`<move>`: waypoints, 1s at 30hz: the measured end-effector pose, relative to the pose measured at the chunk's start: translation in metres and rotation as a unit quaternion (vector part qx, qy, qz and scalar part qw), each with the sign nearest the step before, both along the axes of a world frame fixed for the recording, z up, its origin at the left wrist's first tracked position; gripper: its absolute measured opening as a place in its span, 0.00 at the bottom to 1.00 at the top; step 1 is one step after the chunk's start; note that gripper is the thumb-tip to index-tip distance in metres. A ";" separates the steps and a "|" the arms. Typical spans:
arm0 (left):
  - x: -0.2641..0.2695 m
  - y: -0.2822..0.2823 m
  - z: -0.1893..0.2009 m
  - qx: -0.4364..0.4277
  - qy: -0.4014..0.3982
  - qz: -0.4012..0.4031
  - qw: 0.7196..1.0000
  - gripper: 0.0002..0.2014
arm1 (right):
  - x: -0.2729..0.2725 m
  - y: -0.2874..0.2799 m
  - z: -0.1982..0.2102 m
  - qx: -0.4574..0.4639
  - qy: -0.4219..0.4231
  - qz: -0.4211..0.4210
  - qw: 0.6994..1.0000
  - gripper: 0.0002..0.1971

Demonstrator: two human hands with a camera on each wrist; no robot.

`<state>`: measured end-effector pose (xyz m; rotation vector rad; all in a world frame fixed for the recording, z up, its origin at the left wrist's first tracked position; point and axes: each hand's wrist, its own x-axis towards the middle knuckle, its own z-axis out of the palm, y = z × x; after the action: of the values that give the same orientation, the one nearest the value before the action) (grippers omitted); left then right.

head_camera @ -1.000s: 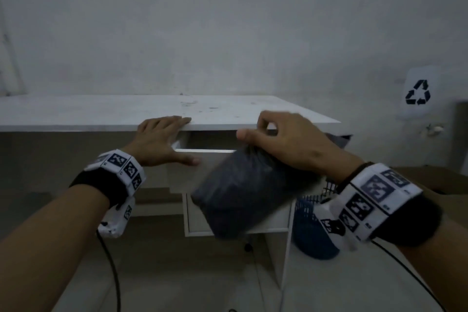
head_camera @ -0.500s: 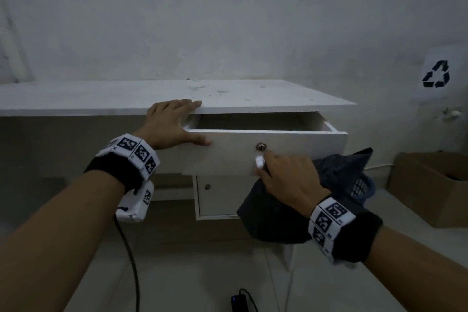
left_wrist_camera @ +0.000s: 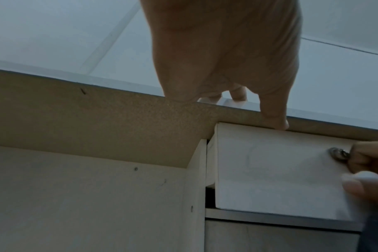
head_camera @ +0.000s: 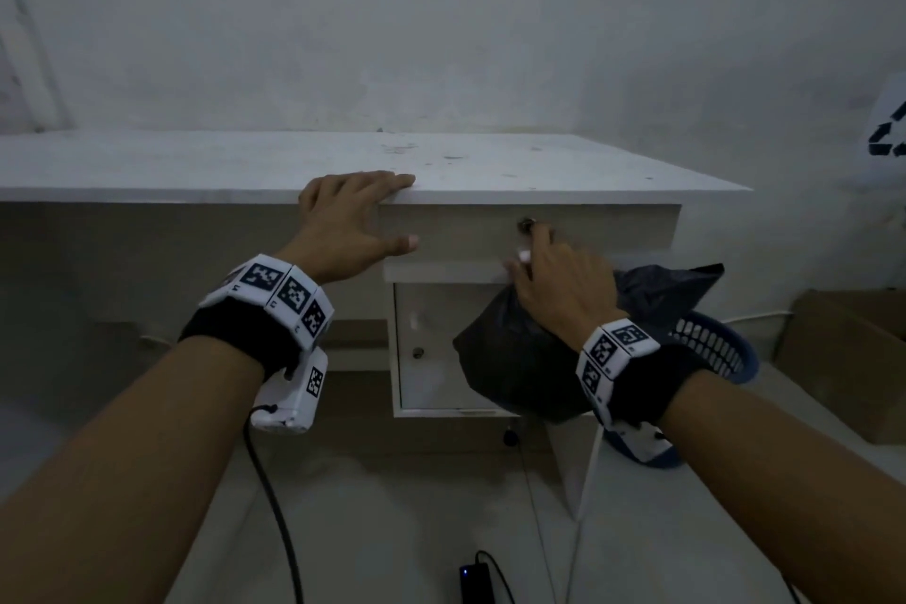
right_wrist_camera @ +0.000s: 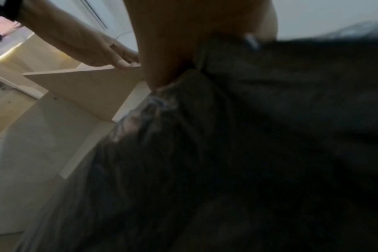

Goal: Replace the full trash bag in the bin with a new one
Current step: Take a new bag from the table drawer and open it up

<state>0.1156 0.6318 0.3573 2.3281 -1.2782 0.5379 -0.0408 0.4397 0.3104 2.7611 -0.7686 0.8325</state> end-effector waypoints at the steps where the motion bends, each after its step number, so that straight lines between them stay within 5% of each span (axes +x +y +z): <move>1: 0.000 -0.001 -0.002 -0.005 -0.006 -0.001 1.000 0.40 | 0.003 -0.003 -0.003 -0.006 -0.002 0.002 1.000 0.24; 5: 0.005 -0.007 -0.008 -0.026 -0.031 -0.009 0.999 0.42 | 0.024 -0.031 -0.007 0.007 -0.005 -0.005 1.000 0.25; 11: 0.012 -0.009 -0.012 -0.046 -0.068 -0.019 0.996 0.44 | 0.060 -0.044 -0.020 0.112 -0.122 0.032 0.986 0.24; 21: 0.002 -0.011 -0.018 -0.031 -0.118 0.044 0.992 0.40 | 0.043 -0.056 -0.016 0.258 0.014 0.028 0.966 0.22; 26: -0.016 0.001 0.016 0.078 0.047 0.048 0.995 0.43 | 0.015 -0.034 0.013 0.394 0.134 0.017 0.909 0.28; 30: -0.045 0.025 0.085 0.128 0.318 0.029 0.939 0.34 | -0.019 -0.008 0.082 0.505 0.174 0.009 0.845 0.28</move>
<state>0.0703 0.6563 0.4425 2.4438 -1.0013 -0.3769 -0.0593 0.4313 0.3922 3.6079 -1.3904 -0.2263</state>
